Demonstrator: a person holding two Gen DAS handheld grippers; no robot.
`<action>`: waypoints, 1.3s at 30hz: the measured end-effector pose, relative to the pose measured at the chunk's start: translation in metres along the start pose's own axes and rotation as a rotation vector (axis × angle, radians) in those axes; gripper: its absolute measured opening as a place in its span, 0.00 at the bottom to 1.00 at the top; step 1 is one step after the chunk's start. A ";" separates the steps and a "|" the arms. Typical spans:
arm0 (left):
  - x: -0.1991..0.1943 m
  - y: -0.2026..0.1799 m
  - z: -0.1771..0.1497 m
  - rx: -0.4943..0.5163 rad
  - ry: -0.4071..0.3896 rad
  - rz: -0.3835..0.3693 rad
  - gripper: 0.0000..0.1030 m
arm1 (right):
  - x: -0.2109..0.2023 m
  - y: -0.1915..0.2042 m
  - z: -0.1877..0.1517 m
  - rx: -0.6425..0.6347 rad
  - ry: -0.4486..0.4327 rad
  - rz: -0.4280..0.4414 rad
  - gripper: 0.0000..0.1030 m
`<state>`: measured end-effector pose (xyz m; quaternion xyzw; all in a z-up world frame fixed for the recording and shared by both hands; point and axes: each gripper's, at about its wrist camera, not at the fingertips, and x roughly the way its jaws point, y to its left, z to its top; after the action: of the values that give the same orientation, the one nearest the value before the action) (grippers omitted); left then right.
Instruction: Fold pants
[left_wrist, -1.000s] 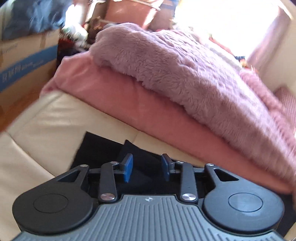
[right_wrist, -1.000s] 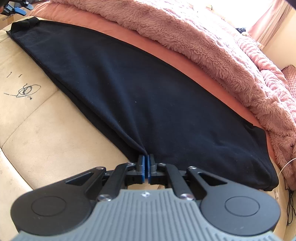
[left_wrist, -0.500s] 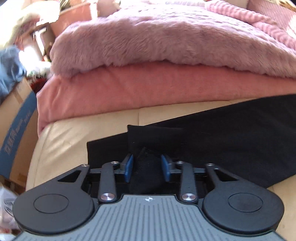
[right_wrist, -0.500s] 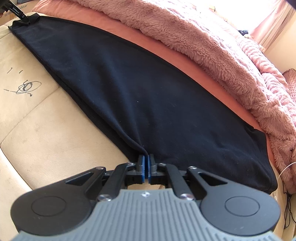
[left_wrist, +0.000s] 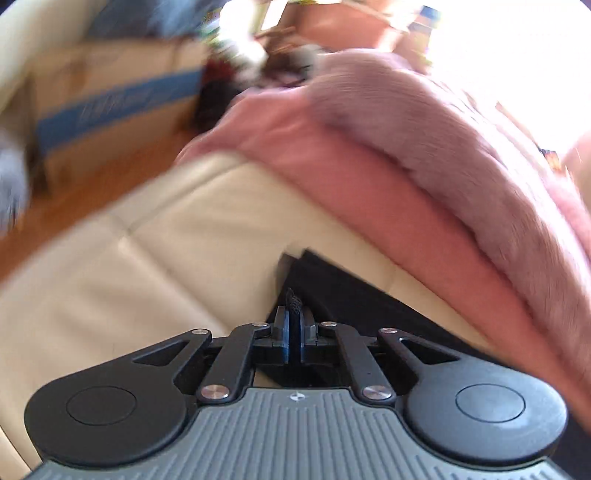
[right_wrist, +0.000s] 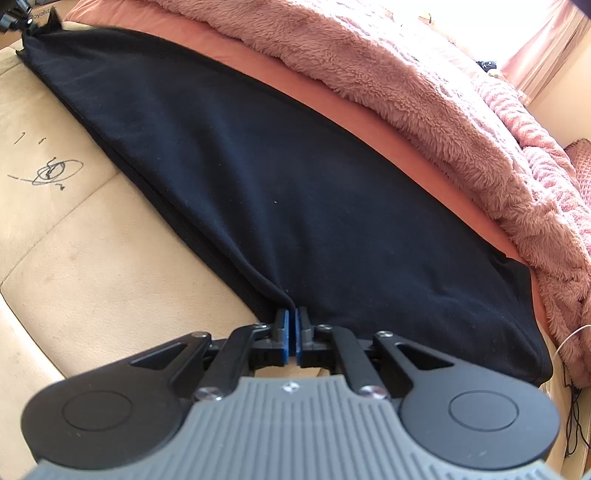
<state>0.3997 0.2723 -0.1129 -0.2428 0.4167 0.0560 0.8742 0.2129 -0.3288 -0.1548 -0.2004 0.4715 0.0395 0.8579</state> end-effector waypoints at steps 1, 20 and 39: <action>0.001 0.005 -0.001 -0.039 0.005 -0.010 0.05 | 0.000 0.000 0.000 0.000 0.001 0.001 0.00; -0.026 0.012 0.003 0.044 0.063 0.262 0.15 | -0.022 -0.012 -0.013 -0.025 0.109 0.065 0.02; 0.009 -0.017 0.004 0.127 0.058 0.170 0.06 | 0.034 -0.293 -0.015 0.591 -0.129 -0.123 0.34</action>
<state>0.4132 0.2586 -0.1112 -0.1524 0.4637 0.0964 0.8675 0.2946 -0.6070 -0.1008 0.0325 0.3941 -0.1385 0.9080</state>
